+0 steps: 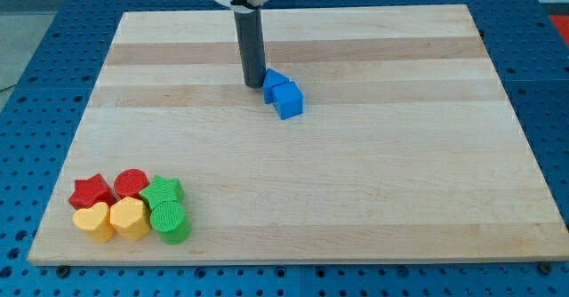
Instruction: Move your arm towards the bottom left of the board
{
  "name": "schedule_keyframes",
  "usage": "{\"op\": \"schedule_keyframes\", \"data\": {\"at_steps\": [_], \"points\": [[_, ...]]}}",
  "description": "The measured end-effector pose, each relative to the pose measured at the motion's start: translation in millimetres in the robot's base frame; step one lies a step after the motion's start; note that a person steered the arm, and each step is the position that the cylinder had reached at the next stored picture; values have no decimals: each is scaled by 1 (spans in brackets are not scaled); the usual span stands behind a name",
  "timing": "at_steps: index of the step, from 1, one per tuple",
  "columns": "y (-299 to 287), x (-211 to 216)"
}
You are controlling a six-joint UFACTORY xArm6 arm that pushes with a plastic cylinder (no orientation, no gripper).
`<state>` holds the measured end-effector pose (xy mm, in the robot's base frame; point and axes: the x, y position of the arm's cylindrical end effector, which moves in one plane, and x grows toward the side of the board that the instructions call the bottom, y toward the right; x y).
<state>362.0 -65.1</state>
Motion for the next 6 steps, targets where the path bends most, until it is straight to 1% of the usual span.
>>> {"op": "schedule_keyframes", "data": {"at_steps": [1, 2, 3, 4, 5, 6], "points": [[-31, 0], [-93, 5], [-163, 42], [-239, 94], [-240, 98], [-240, 145]]}}
